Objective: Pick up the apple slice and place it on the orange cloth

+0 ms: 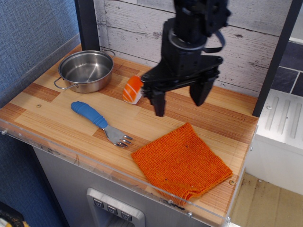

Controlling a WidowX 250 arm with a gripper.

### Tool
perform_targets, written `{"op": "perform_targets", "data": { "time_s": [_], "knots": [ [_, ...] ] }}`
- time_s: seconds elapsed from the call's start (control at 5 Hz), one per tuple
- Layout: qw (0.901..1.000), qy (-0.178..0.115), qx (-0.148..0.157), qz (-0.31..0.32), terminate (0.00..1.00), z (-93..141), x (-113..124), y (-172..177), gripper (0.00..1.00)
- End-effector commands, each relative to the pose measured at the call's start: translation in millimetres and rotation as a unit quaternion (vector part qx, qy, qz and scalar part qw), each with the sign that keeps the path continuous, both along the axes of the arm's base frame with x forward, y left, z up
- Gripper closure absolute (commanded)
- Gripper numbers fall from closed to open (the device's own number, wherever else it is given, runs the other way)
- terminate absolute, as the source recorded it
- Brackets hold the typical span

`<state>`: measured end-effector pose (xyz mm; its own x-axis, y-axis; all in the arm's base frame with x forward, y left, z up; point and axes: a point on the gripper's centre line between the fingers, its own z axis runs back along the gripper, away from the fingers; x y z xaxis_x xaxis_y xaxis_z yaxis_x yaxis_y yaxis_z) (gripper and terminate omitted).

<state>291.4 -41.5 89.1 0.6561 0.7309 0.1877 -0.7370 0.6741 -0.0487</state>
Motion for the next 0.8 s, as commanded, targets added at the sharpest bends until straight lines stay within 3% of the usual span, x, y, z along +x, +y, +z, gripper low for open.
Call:
{"op": "perform_targets", "data": {
  "time_s": [0.0,0.2,0.4,0.6],
  "knots": [
    [0.9935,0.017,0.005,-0.112,0.0,19,11,44,0.0],
    [0.989,-0.007,0.039,-0.142,0.0,16,16,61,0.0],
    [0.9777,-0.005,0.096,-0.187,0.0,13,30,77,0.0],
    [0.975,-0.022,0.116,-0.188,0.0,2,40,89,0.0]
  ]
}}
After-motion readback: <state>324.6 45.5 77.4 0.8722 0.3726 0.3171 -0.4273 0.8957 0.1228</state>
